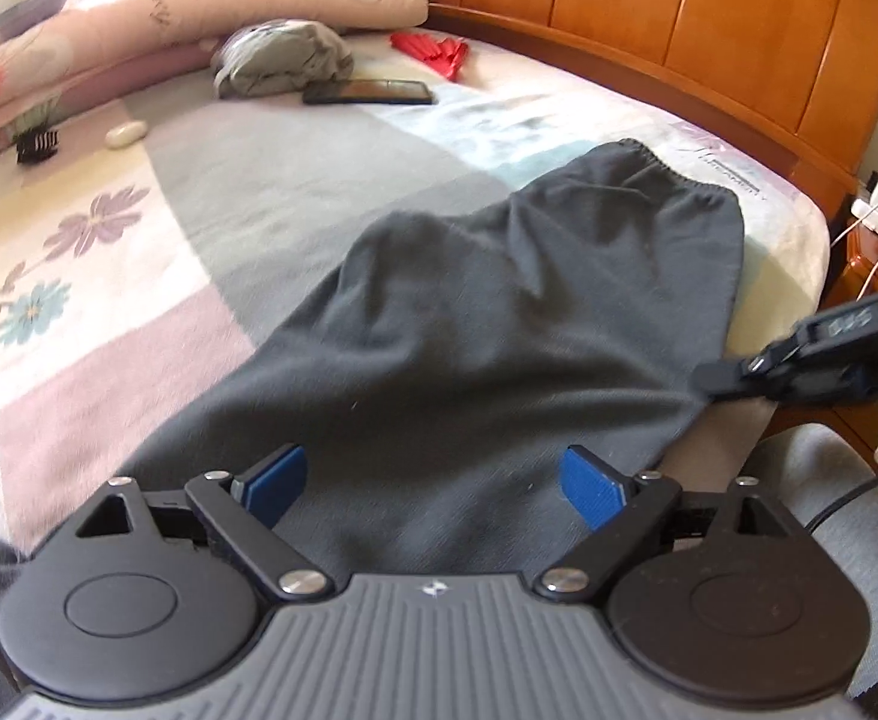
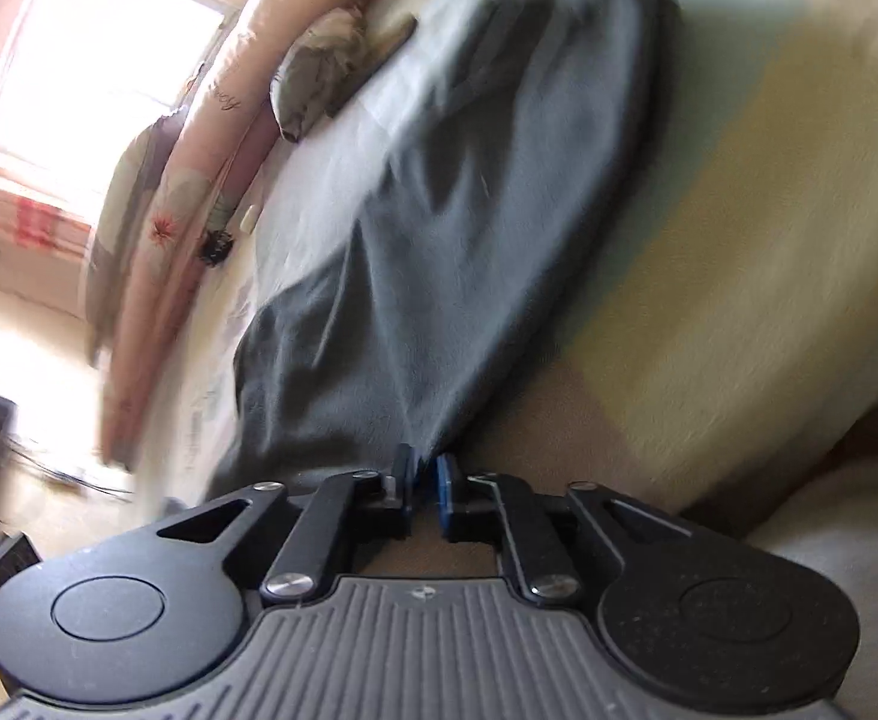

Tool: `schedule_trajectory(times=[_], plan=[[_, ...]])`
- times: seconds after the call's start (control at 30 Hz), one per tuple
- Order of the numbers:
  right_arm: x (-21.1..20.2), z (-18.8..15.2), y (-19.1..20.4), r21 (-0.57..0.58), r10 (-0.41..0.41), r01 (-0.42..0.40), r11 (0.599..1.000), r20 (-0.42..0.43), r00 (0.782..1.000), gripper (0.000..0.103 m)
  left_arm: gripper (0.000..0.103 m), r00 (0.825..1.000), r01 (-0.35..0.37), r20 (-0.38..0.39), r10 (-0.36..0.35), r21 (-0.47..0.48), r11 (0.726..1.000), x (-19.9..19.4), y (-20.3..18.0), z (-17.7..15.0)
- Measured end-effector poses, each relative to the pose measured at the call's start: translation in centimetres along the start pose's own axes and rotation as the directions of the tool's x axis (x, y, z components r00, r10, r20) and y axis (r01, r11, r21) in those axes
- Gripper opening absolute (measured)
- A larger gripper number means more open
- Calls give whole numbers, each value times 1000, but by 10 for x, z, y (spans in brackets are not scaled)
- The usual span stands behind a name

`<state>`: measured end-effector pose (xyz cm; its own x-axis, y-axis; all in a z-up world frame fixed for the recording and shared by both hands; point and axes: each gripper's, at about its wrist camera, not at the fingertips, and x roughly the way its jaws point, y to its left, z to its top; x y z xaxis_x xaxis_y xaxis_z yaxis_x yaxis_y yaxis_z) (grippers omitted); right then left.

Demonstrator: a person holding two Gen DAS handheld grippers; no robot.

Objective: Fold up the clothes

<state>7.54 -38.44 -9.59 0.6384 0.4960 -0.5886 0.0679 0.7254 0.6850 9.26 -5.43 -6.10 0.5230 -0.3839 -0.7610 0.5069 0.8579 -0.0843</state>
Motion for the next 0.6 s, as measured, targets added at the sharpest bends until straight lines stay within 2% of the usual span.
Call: schedule_trajectory(times=[0.2,0.27,0.37,0.47,0.5,0.53,0.6], plan=[[-19,28,16,-165,-102,125,978,143,985,36,92,1000,-17,-10,17,-64,998,0,13,-5],[-16,39,19,-215,-139,179,960,189,972,38,92,1000,-25,-21,23,-75,997,1,15,-7],[8,59,9,-273,-220,265,925,185,958,41,92,998,-41,-49,37,-80,996,2,18,-15],[14,73,6,-262,-271,311,913,179,946,36,92,997,-58,-56,53,-102,993,-3,26,-19],[15,78,6,-263,-287,327,908,179,941,38,92,998,-50,-49,44,-119,992,-7,29,-18],[13,78,19,-318,-289,344,884,207,935,40,92,999,-27,-24,24,-139,990,-12,32,-14],[11,75,43,-427,-251,342,837,256,934,52,92,999,41,35,-35,-179,983,-17,37,-3]])
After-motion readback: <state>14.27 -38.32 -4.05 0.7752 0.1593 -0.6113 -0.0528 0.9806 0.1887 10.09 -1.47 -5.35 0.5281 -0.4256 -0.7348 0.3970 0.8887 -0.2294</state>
